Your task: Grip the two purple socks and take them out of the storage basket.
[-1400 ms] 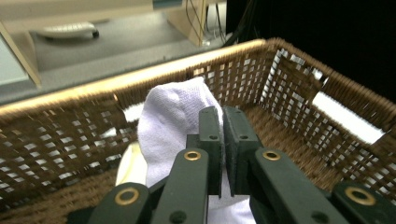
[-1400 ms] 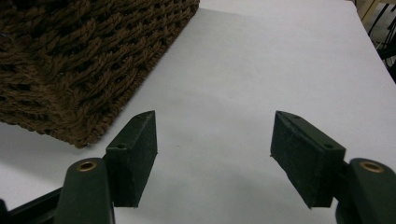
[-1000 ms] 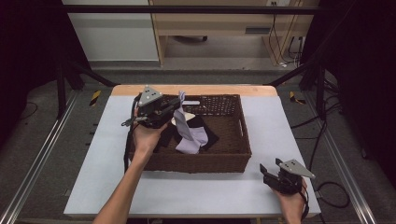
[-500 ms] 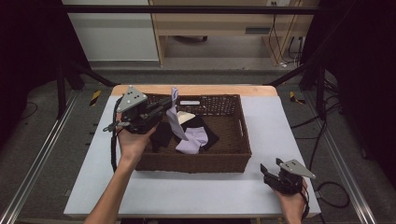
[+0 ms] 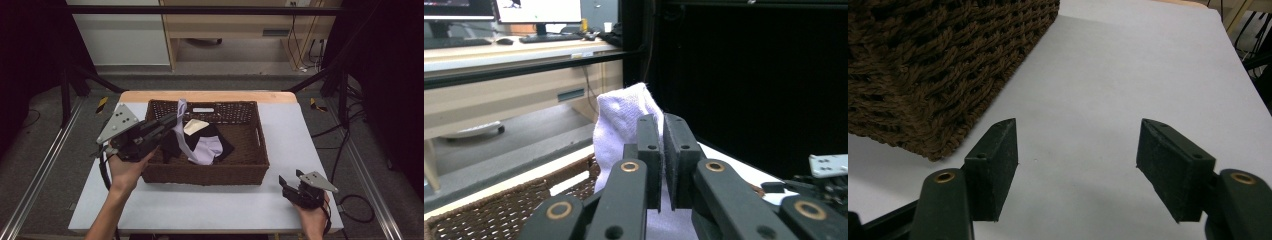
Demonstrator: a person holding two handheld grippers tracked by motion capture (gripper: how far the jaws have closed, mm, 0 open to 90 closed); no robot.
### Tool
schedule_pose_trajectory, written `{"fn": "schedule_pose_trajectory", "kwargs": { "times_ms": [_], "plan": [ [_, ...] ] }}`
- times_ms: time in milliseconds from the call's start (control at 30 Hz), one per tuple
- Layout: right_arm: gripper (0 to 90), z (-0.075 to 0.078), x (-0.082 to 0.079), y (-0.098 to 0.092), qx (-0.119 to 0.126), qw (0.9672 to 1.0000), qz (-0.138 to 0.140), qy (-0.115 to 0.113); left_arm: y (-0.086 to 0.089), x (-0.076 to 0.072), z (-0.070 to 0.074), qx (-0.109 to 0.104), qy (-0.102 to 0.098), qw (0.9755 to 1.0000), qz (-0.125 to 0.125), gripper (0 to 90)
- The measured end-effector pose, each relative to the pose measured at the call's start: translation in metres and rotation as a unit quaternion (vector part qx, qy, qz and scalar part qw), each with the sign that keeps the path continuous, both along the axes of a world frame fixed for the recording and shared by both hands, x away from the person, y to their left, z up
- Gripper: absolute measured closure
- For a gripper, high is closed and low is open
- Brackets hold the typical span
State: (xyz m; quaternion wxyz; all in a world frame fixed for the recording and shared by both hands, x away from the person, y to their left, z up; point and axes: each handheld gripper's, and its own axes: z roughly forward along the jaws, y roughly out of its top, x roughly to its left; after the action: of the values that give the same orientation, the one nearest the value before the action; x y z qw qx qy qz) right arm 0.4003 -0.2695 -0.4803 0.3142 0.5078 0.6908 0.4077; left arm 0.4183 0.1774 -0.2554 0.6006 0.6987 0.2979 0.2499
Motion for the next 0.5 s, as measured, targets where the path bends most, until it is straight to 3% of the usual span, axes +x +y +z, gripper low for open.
{"fn": "schedule_pose_trajectory", "kwargs": {
  "times_ms": [267, 500],
  "plan": [
    [36.8, 0.001, -0.001, 0.000, -0.004, 1.0000, 0.000, -0.003, 0.010, -0.023, -0.008, -0.002, -0.011, 0.9998, -0.014, 85.3],
    [37.7, 0.001, -0.001, 0.001, -0.007, 1.0000, -0.002, -0.004, 0.014, -0.039, -0.020, 0.021, -0.006, 0.9995, -0.023, 85.4]
  ]
}}
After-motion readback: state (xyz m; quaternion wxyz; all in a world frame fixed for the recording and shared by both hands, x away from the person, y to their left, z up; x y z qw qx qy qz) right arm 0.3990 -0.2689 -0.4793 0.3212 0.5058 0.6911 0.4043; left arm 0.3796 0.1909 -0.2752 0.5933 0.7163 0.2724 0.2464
